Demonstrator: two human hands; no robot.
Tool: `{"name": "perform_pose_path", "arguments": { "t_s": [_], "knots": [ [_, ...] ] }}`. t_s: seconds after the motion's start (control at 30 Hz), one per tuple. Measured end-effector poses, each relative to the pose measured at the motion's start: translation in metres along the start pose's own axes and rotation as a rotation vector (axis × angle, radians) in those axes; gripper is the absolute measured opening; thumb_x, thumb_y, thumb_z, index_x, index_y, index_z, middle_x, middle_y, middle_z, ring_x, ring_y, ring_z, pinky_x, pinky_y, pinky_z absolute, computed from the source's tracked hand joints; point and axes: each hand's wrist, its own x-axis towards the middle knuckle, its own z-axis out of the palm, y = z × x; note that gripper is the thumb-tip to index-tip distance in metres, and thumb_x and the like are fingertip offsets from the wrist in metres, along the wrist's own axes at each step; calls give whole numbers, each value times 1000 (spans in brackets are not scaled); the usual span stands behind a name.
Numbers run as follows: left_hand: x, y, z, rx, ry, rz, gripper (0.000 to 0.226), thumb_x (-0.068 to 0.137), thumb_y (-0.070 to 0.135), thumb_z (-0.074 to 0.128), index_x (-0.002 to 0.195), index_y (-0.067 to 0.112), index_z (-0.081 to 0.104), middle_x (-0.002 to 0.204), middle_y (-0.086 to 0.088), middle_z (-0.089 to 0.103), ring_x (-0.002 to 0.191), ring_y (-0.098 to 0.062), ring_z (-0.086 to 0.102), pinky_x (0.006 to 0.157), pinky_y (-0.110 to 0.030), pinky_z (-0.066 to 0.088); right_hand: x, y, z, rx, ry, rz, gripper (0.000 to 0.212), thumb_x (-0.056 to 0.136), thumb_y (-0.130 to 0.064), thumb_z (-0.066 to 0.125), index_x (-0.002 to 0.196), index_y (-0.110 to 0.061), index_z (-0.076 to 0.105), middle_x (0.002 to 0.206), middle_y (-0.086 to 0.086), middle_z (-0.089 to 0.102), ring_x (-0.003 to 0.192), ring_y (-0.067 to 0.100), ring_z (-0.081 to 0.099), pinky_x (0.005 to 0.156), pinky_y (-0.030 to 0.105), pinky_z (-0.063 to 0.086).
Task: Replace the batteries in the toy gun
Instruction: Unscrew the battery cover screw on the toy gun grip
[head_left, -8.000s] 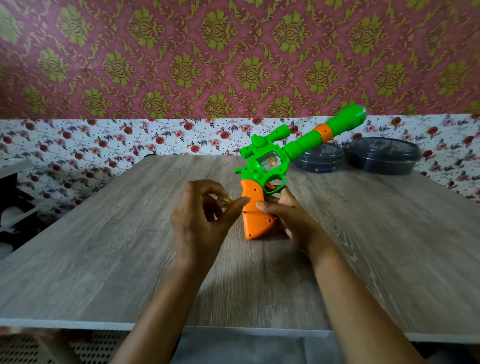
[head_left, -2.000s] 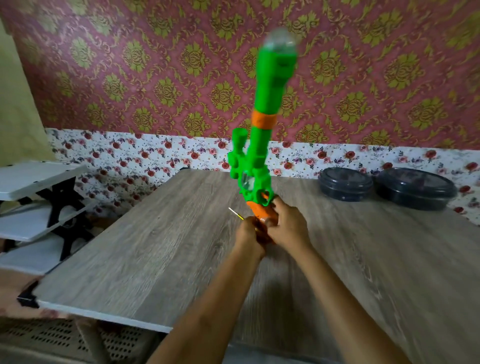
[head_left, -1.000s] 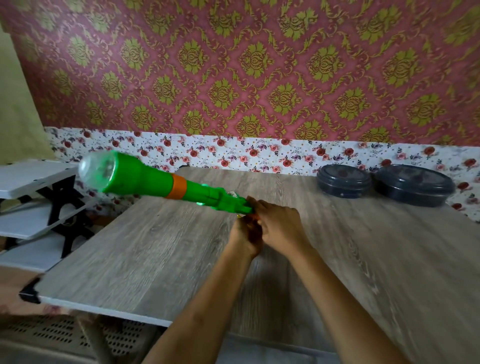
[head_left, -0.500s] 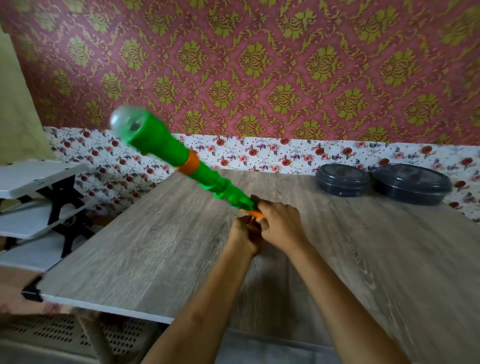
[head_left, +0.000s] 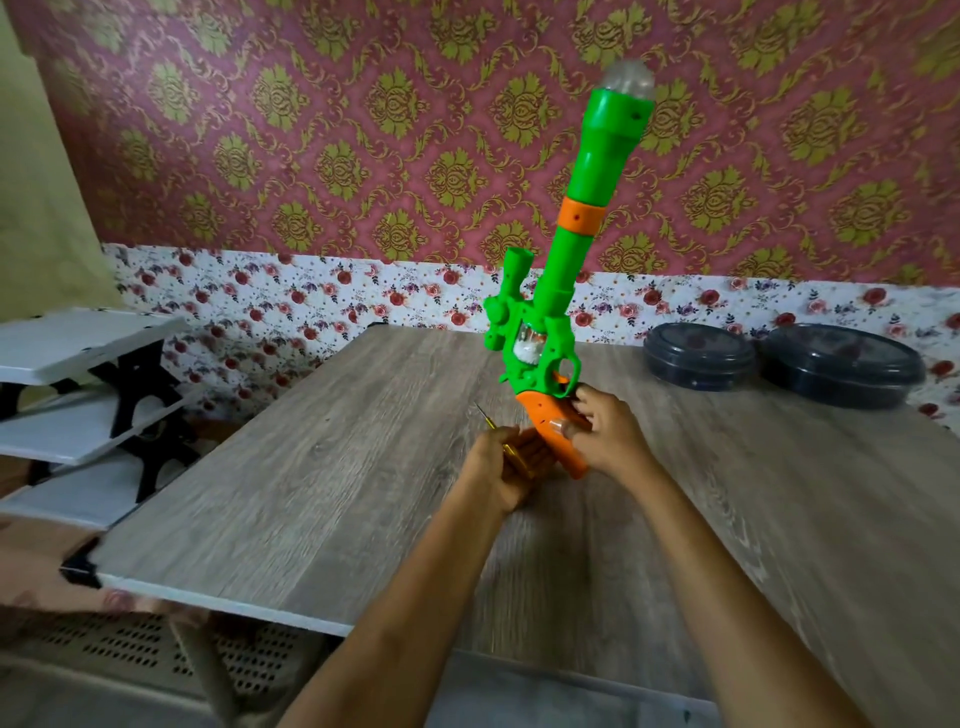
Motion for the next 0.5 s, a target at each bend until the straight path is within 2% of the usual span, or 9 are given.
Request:
{"name": "perform_pose_path", "arguments": {
  "t_s": [0.17,0.3,0.37,0.43,0.5],
  "knots": [
    [-4,0,-4,8,-32,-8,32,96,15,34,81,-1,57,61,-15,68,64,-24,66,70,-32,49,-2,3,-3,73,-11,57,37,82,-6,60,119,-6,56,124,15,61,117,29,56,100,42,44],
    [-6,0,-5,19,-29,-2,31,96,13,35,78,-1,56,58,-14,67,75,-26,59,72,-34,47,0,15,2,214,38,107,34,82,-6,60,116,-8,58,118,17,64,109,28,60,97,48,46],
    [-7,-2,-4,64,-20,-1,29,95,11,37,76,0,56,56,-12,66,73,-25,59,71,-33,48,-3,14,1,298,81,134,33,83,-2,60,116,-3,57,116,19,64,103,26,61,96,45,47],
    [-8,-4,-2,121,2,0,28,96,9,39,76,0,57,53,-10,65,63,-21,62,64,-29,51,-4,12,-3,356,112,147,31,84,0,59,115,-1,58,113,17,64,97,21,59,93,38,47],
    [-7,-6,0,160,30,15,27,96,7,40,74,1,56,48,-7,63,44,-14,60,48,-21,50,-4,11,-5,368,109,148,32,84,0,59,116,-3,58,115,15,63,100,22,60,94,38,47]
  ]
}}
